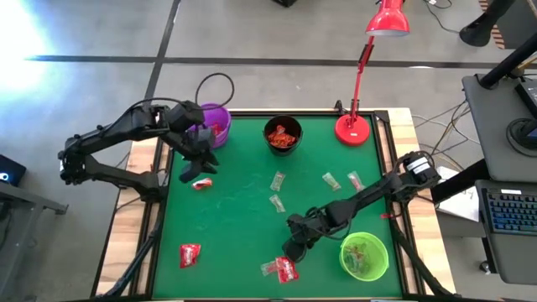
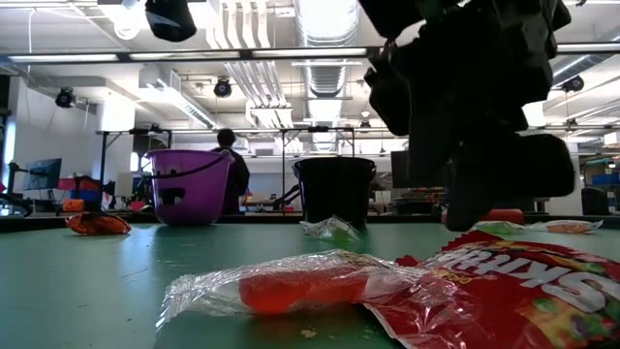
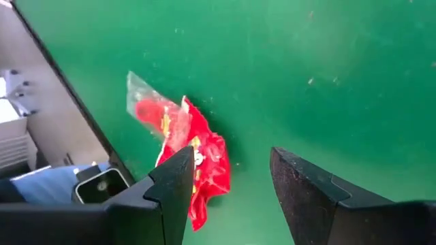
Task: Sort candy
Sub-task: Put the red candy into the purple bucket
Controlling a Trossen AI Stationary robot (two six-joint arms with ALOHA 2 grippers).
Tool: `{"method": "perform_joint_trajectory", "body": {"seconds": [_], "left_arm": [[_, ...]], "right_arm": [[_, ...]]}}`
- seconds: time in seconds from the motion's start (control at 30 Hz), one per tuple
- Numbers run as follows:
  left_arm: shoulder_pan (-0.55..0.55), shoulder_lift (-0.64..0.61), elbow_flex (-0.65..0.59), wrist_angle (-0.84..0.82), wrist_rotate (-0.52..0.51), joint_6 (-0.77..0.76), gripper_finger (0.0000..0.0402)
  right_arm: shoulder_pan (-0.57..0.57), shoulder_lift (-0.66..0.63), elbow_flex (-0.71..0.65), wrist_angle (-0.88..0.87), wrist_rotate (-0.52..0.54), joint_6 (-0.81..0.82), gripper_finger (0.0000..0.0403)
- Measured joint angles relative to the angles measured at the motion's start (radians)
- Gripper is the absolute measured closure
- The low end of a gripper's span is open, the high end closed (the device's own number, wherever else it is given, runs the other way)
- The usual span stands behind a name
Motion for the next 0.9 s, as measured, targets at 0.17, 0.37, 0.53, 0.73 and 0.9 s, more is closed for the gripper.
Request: {"method": "perform_joint_trajectory", "body": {"seconds": [0.17, 0.37, 0.53, 0.73, 0.9], "left_arm": [[-0.001, -0.019, 0.0, -0.006, -0.002, 0.032, 0.0267], [-0.001, -0.023, -0.001, -0.009, -0.006, 0.044, 0.0267], [0.0, -0.023, -0.001, -0.009, -0.006, 0.044, 0.0267], [0.0, -0.023, -0.002, -0.01, -0.006, 0.044, 0.0267], [0.0, -0.019, -0.002, -0.01, -0.006, 0.044, 0.0267]], "right_arm": [[0.032, 0.015, 0.036, 0.026, -0.003, 0.022, 0.0218], [0.036, 0.053, 0.078, 0.008, 0.0, 0.021, 0.0218], [0.04, 0.093, 0.09, 0.003, -0.001, 0.023, 0.0218], [0.056, 0.103, 0.092, 0.002, -0.003, 0.032, 0.0218], [0.071, 0.123, 0.092, 0.005, -0.002, 0.06, 0.0218]]}}
